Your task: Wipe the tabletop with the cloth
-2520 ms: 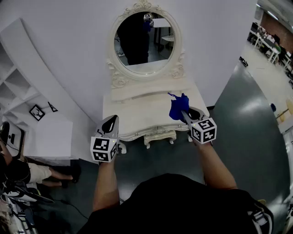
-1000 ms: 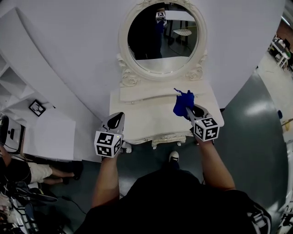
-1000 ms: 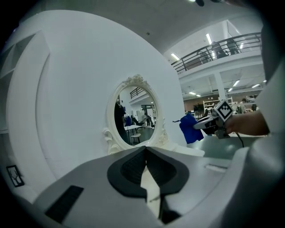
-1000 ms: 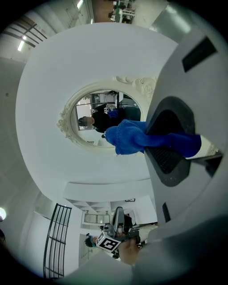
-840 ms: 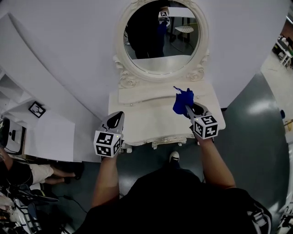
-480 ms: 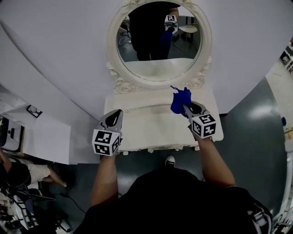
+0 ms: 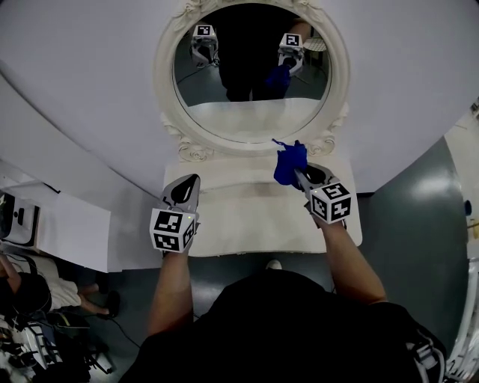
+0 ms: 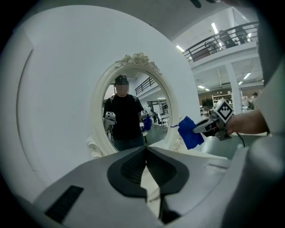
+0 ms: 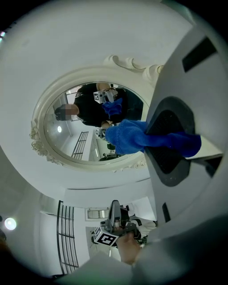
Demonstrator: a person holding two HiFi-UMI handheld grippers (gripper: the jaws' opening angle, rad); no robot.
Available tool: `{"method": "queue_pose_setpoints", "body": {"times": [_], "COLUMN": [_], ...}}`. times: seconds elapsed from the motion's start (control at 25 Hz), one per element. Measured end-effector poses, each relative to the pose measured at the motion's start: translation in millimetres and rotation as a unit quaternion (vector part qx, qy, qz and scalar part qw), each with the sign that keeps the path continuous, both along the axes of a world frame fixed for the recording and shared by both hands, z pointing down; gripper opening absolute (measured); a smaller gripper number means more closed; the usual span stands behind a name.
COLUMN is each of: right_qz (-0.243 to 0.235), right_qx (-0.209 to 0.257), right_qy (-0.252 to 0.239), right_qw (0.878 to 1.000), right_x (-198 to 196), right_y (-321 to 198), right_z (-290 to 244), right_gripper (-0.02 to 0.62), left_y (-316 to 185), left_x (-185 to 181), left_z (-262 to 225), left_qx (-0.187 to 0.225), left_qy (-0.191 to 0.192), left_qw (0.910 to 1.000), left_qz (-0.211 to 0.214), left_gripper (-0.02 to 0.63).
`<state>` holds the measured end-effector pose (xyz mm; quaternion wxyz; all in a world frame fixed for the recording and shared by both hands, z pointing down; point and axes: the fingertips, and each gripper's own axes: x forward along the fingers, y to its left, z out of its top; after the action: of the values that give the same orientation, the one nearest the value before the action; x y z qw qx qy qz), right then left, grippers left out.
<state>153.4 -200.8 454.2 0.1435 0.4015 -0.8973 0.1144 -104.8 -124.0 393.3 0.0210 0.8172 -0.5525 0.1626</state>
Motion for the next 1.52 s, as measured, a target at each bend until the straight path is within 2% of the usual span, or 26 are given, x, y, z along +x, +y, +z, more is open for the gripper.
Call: {"method": "queue_pose_setpoints", "body": {"times": [0.4, 0.8, 1.08, 1.28, 1.52], "right_qz": [-0.026, -0.028, -0.007, 0.007, 0.01], "right_qx": [-0.015, -0.018, -0.015, -0.013, -0.024], "right_qy": [0.003, 0.006, 0.014, 0.015, 0.018], "right_qw": [1.0, 0.999, 1.0, 1.0, 0.999], "right_x": [7, 7, 11, 5, -15], "right_y": [-48, -47, -41, -39, -36], "right_z": [21, 25, 19, 14, 22], "right_gripper": [0.058, 0.058, 0.058, 0.058, 0.057], "left_y": [-39, -38, -39, -40, -41], "left_x": [19, 22, 20, 17, -4], "left_z": [15, 16, 12, 8, 8], "left_qx": [-0.004, -0.001, 0.003, -0.005, -0.005], "left_qy": [0.001, 0.006, 0.01, 0.052, 0.066], "left_qw": [0.9999, 0.9999, 0.9999, 0.9981, 0.9969], "left_qz": [-0.015, -0.015, 0.007, 0.033, 0.042], "left_gripper": [0.009, 0.009, 0.009, 0.009, 0.009]}}
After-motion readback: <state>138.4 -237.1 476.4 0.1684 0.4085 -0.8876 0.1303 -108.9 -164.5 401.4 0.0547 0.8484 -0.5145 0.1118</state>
